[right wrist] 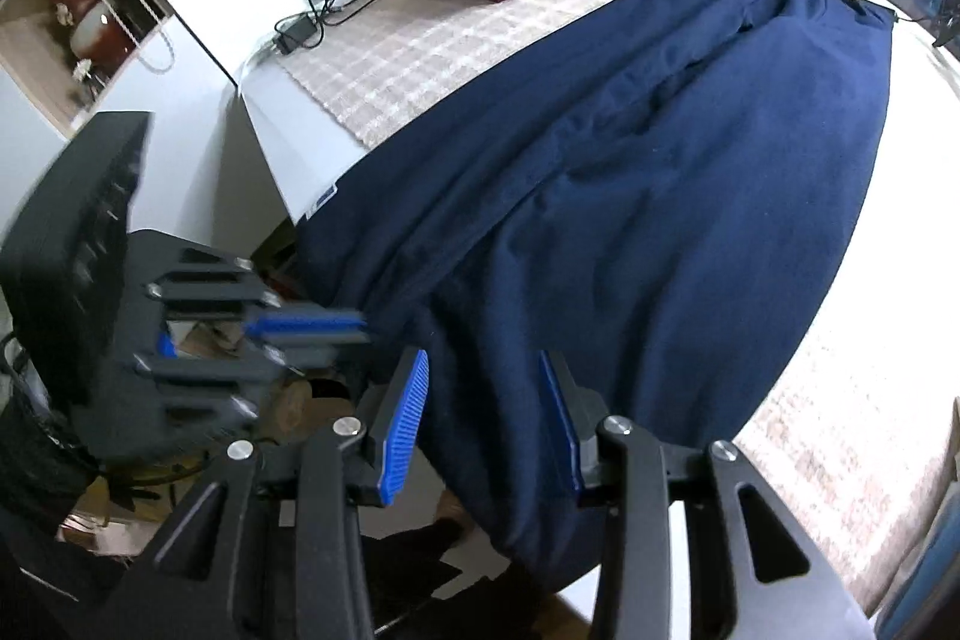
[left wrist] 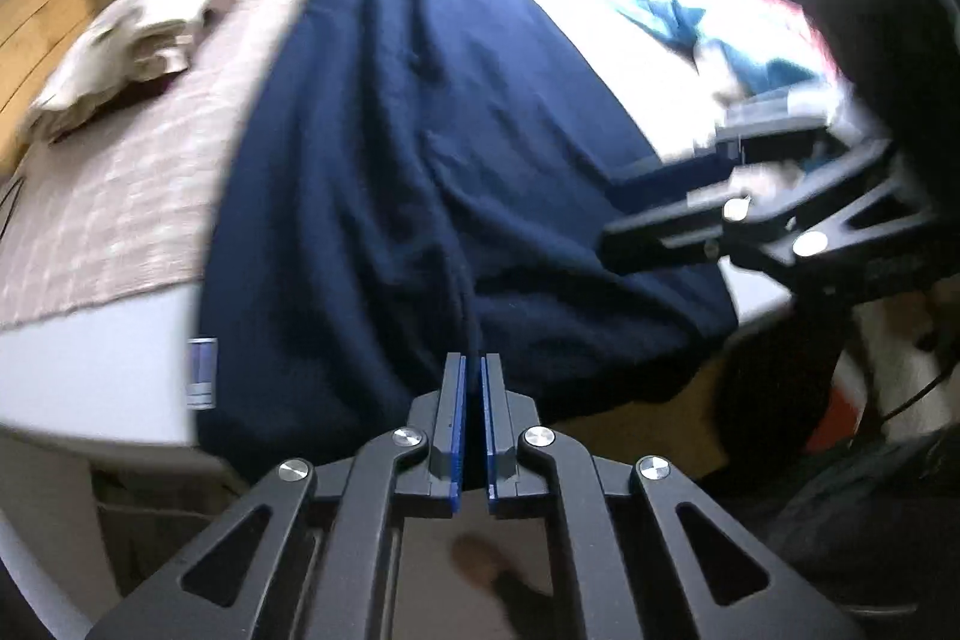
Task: Fold clothes
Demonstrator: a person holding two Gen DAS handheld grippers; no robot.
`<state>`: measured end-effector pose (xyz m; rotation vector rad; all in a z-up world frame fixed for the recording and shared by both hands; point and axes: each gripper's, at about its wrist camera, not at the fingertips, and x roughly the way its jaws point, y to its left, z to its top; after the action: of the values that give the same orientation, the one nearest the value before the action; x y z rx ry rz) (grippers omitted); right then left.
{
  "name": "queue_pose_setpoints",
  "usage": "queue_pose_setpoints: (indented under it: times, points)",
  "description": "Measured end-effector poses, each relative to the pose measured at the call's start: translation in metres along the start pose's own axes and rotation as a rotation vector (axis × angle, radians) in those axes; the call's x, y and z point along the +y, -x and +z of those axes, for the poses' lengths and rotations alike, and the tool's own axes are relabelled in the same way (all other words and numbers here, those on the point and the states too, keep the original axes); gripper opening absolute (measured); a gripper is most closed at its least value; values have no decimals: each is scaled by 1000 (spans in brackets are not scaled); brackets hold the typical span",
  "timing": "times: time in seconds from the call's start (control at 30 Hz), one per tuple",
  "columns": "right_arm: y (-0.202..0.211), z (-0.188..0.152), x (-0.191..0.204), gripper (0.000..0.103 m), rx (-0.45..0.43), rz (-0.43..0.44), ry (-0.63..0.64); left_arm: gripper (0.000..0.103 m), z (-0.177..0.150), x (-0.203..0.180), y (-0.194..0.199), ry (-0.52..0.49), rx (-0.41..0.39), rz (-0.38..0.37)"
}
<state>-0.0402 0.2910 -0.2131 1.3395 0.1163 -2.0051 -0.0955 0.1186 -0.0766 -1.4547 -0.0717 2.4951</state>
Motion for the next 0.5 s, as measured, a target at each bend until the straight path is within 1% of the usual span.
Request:
queue_pose_setpoints:
  times: [0.1,0.17,0.23,0.33,0.37,0.4,0.43,0.5]
  points:
    - [-1,15,-1,38,-16,29,15,4,0,36,23,165,-79,-50]
    - [-4,29,3,38,-37,50,42,4,-1,53,25,214,-84,-36]
    - [-17,45,12,38,-35,75,77,4,-5,63,17,223,-54,14]
    - [-47,68,30,38,-2,101,124,5,-10,72,5,233,-12,25]
    - [-56,73,35,38,4,100,139,8,-12,74,3,237,-2,32]
    - [-63,75,40,38,16,92,156,14,-13,75,4,245,-8,36]
    - [-71,76,44,38,31,79,175,19,-15,76,6,253,-13,40]
    - [-86,79,53,38,63,54,211,21,-19,78,10,269,-25,48]
